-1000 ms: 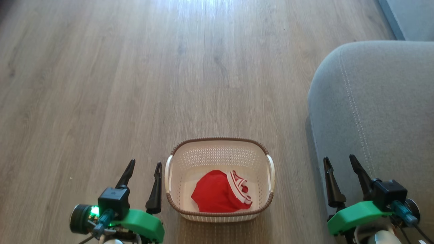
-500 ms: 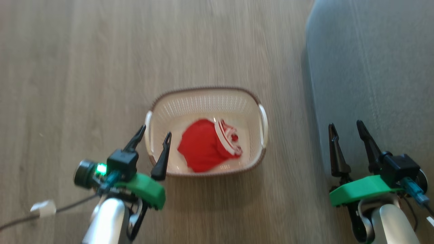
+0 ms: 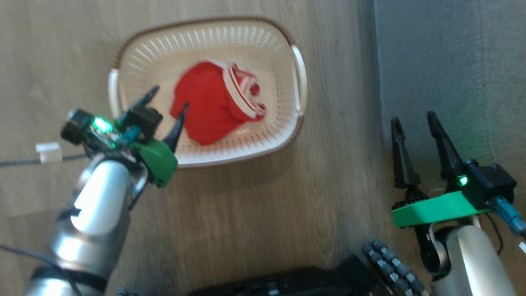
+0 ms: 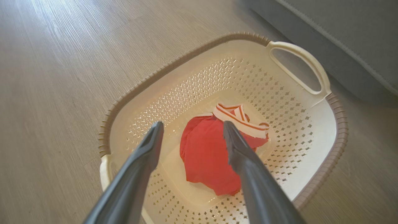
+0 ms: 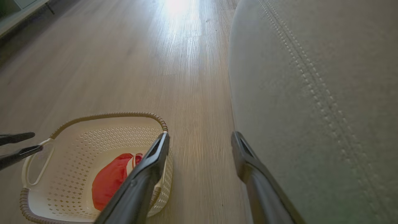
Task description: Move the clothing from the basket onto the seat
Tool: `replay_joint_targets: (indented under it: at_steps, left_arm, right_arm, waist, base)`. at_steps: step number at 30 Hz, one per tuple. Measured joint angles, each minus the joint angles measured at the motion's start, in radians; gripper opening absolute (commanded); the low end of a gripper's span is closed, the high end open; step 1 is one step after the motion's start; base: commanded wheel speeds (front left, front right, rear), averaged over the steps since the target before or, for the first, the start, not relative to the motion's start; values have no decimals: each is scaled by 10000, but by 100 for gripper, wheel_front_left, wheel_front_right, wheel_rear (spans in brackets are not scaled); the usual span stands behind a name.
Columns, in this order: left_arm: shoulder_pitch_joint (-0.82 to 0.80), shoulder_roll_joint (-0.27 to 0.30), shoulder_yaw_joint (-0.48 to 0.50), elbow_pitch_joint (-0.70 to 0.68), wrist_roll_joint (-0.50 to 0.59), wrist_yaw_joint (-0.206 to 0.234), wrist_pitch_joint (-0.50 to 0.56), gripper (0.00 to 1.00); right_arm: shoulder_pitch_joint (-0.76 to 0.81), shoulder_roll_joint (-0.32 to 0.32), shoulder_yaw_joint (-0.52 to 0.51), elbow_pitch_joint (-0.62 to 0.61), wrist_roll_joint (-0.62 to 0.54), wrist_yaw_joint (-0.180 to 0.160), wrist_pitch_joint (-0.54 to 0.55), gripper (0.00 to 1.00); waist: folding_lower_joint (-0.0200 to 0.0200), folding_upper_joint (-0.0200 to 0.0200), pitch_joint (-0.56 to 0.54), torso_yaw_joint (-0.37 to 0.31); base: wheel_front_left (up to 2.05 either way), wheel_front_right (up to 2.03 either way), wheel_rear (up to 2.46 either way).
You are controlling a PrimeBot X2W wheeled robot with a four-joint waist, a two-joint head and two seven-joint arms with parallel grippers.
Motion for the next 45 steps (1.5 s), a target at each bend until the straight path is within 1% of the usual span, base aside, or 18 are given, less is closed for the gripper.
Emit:
replay_joint_targets:
  at_steps: [2,6,8,10,14,18,22,26,29,33,34,40,42,45]
  left_arm:
    - [-540,163,-117,245,-21,-77,0,100]
    - [-1708,550,-489,1083,-38,-79,0,100]
    - [-2183,779,-834,1434,-4,-79,0,100]
    - [-2379,842,-1022,1632,-8,-79,0,100]
    - [-3052,915,-1860,2401,-8,-82,0,100]
    - [-3625,830,-2740,3480,-8,-82,0,100]
    - [-4135,633,-3626,4846,21,-82,198,100]
    - [-4600,453,-4059,5730,21,-82,646,100]
    - [-4950,389,-4092,6029,-59,-82,1003,100]
    - [-5250,171,-4209,6217,-117,-82,1461,100]
    - [-5308,117,-4266,6255,-173,-82,1760,100]
    - [-5345,102,-4472,6355,-188,-71,2403,100]
    - [-5400,105,-4535,6374,-188,29,2623,100]
    - [-5478,138,-4554,6380,-188,67,2972,100]
  right_arm:
    - [-4,2,151,-123,198,0,0,100]
    - [-119,0,468,-460,713,0,0,100]
    - [-290,2,692,-646,830,0,0,100]
    - [-367,2,765,-727,884,0,0,100]
    - [-431,2,938,-1022,1122,0,0,100]
    - [-391,4,1074,-1133,1195,0,0,100]
    - [-310,4,1181,-1250,1327,0,0,100]
    - [-24,8,1415,-1331,1377,0,0,100]
    - [182,15,1505,-1476,1377,0,0,100]
    - [277,17,1534,-1710,1375,0,0,100]
    - [286,21,1542,-1831,1373,0,0,100]
    - [622,27,1542,-2215,1344,0,0,100]
    - [706,29,1559,-2318,1340,0,0,100]
    - [744,33,1584,-2489,1229,0,0,100]
  waist:
    - [0,0,475,-192]
    - [1,0,1331,-602]
    - [1,0,1682,-844]
    - [2,0,1827,-976]
    - [0,0,2316,-1478]
    - [-1,0,2601,-1856]
    - [-1,0,2681,-2033]
    - [-1,0,2679,-2142]
    - [-1,0,2686,-2213]
    - [-1,0,2775,-2248]
    - [-1,0,2814,-2261]
    - [-2,0,2987,-2244]
    - [-2,0,3027,-2227]
    - [-2,0,3086,-2203]
  base:
    - [0,0,0]
    - [0,0,0]
    - [0,0,0]
    - [0,0,0]
    - [0,0,0]
    - [0,0,0]
    - [0,0,0]
    - [0,0,0]
    - [0,0,0]
    - [0,0,0]
    - [0,0,0]
    - [0,0,0]
    - [0,0,0]
    - [0,0,0]
